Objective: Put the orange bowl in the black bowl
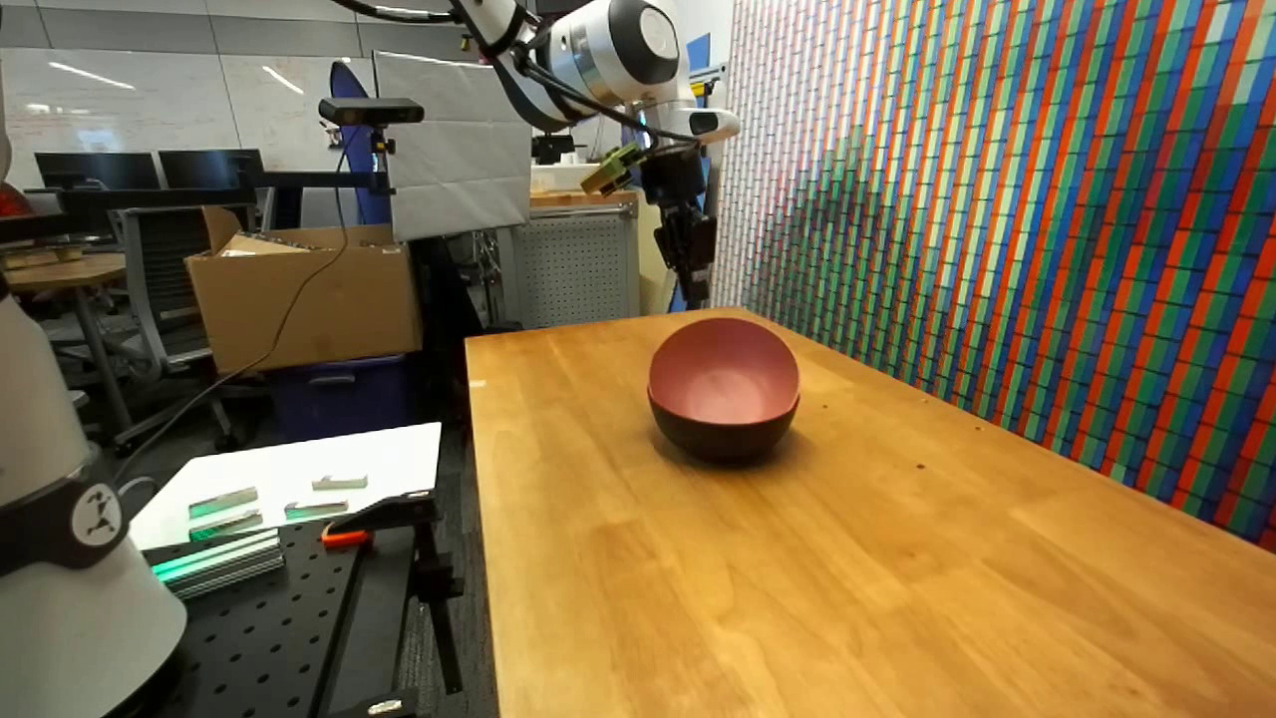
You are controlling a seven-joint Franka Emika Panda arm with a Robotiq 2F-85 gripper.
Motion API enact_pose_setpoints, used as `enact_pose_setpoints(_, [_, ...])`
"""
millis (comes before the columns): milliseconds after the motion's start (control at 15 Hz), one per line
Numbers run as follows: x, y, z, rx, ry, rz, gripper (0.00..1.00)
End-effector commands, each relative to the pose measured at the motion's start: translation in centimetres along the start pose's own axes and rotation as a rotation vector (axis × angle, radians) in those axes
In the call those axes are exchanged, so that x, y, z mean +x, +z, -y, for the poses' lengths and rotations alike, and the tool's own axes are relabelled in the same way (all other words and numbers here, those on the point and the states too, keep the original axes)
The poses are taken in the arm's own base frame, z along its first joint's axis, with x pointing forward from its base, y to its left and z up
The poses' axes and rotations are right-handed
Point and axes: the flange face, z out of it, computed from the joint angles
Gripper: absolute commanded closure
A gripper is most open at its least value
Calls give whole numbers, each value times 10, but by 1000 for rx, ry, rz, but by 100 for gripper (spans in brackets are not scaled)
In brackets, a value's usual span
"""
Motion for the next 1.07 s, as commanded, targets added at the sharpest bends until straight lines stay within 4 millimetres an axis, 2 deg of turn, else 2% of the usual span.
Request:
enact_pose_setpoints(0, [10,-7,-6,-9,12,-5,40])
enact_pose_setpoints(200, [6,-6,-18,-24,16,15,18])
enact_pose_setpoints(333, [-2,0,-34,-61,23,53,2])
enact_pose_setpoints(533, [-17,7,-75,-129,44,139,0])
enact_pose_setpoints(733, [-28,-1,-120,-162,76,197,0])
enact_pose_setpoints(867, [-34,-15,-154,-177,99,213,0])
enact_pose_setpoints(1000, [-36,-37,-189,-173,130,216,0])
